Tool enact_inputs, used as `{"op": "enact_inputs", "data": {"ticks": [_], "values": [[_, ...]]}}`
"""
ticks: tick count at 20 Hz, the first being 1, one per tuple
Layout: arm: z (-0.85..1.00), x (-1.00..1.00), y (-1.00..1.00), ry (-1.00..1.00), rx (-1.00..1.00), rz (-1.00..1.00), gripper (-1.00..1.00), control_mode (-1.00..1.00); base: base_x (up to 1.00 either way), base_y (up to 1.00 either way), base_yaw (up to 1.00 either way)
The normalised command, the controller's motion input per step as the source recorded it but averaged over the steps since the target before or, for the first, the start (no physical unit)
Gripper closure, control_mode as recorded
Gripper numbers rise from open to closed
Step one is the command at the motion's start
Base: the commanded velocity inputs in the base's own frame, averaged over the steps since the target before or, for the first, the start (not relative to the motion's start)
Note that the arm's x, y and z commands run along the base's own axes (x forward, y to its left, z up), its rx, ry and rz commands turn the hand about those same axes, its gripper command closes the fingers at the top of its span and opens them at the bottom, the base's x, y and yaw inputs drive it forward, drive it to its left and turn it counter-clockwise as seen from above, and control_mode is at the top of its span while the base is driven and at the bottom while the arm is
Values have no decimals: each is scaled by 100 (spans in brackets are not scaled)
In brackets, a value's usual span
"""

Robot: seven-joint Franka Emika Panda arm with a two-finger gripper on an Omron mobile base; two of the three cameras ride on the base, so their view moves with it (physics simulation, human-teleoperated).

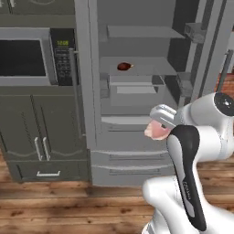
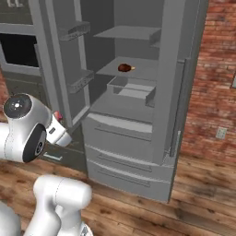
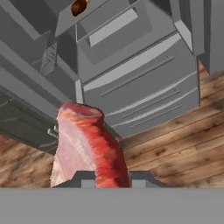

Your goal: Place the steak on the counter behind the older steak on the same shelf of the fridge to maintain FIFO order. Close the fridge door when finished.

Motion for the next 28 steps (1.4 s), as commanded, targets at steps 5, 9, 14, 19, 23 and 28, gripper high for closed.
{"op": "enact_inputs", "data": {"ticks": [5,9,14,19,23,28], "values": [[0,0,0,0,0,0,100,100,68,0,-34],[0,0,0,0,0,0,100,100,69,0,-30],[0,0,0,0,0,0,100,100,73,14,-16],[0,0,0,0,0,0,100,100,74,30,-2],[0,0,0,0,0,0,100,100,68,11,0],[0,0,0,0,0,0,100,100,69,16,0]]}}
